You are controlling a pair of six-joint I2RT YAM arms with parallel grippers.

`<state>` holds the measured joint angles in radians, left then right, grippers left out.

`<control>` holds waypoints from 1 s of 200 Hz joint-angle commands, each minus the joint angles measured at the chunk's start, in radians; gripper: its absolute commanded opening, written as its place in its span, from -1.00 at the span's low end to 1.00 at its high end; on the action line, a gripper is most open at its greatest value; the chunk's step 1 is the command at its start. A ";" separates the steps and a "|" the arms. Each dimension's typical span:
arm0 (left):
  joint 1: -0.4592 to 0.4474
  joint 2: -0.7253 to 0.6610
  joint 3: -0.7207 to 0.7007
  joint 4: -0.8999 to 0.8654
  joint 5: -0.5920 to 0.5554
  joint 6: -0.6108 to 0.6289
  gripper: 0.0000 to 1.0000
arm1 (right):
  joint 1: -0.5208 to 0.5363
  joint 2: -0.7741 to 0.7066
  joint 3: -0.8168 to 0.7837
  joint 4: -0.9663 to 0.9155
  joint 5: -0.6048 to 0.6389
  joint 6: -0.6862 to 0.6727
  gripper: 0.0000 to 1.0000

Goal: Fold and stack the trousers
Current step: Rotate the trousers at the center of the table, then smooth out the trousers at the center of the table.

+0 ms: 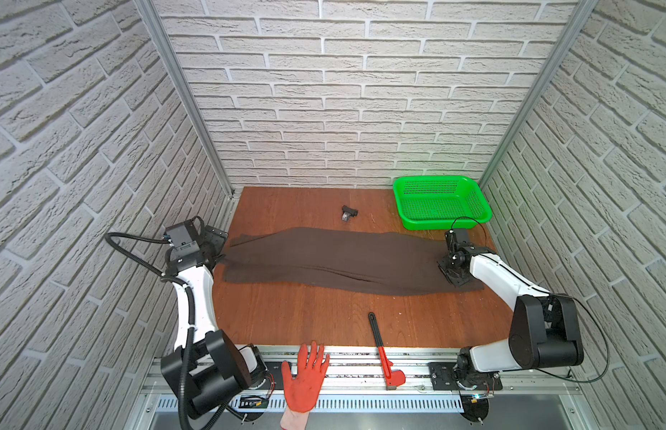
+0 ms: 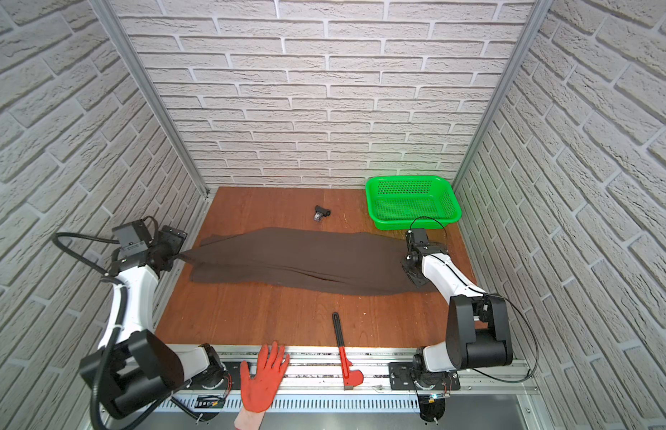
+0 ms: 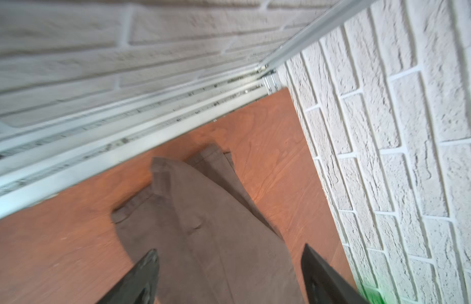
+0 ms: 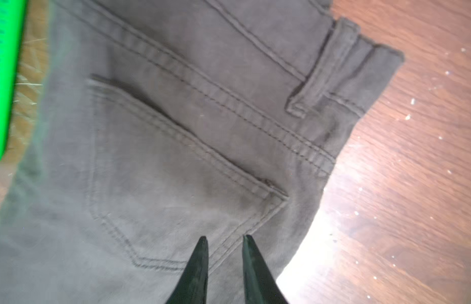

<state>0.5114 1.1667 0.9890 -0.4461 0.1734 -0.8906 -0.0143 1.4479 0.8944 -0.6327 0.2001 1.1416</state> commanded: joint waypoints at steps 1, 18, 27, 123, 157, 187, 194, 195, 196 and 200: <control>0.036 -0.023 -0.045 -0.092 0.020 0.032 0.68 | -0.003 0.044 0.034 0.066 -0.073 -0.074 -0.52; 0.050 -0.026 -0.075 -0.087 0.040 0.029 0.68 | -0.003 0.145 0.087 0.085 -0.156 -0.116 -0.54; 0.056 -0.022 -0.088 -0.079 0.057 0.022 0.68 | -0.003 0.200 0.115 0.093 -0.195 -0.135 -0.55; 0.120 -0.021 -0.073 -0.110 0.103 0.030 0.68 | -0.085 0.250 0.112 -0.035 0.024 -0.140 -0.53; 0.123 -0.004 -0.087 -0.082 0.127 0.022 0.68 | -0.147 0.216 0.110 -0.042 0.016 -0.187 -0.53; 0.109 0.054 -0.121 -0.025 0.175 0.010 0.68 | -0.137 0.147 0.129 -0.035 -0.054 -0.230 -0.49; 0.101 0.073 -0.132 -0.004 0.187 0.006 0.68 | -0.125 0.124 0.135 -0.046 -0.070 -0.228 -0.48; 0.100 0.076 -0.134 0.003 0.188 0.004 0.68 | -0.123 0.120 0.135 -0.047 -0.072 -0.228 -0.48; 0.100 0.078 -0.136 0.008 0.191 0.002 0.68 | -0.121 0.116 0.136 -0.049 -0.073 -0.228 -0.48; 0.097 0.090 -0.147 0.031 0.199 -0.004 0.68 | -0.107 0.102 0.141 -0.057 -0.074 -0.227 -0.47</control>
<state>0.6209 1.1995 0.8867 -0.5175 0.3218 -0.8753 -0.1604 1.6444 1.0203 -0.6437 0.1547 0.9440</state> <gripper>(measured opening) 0.841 0.256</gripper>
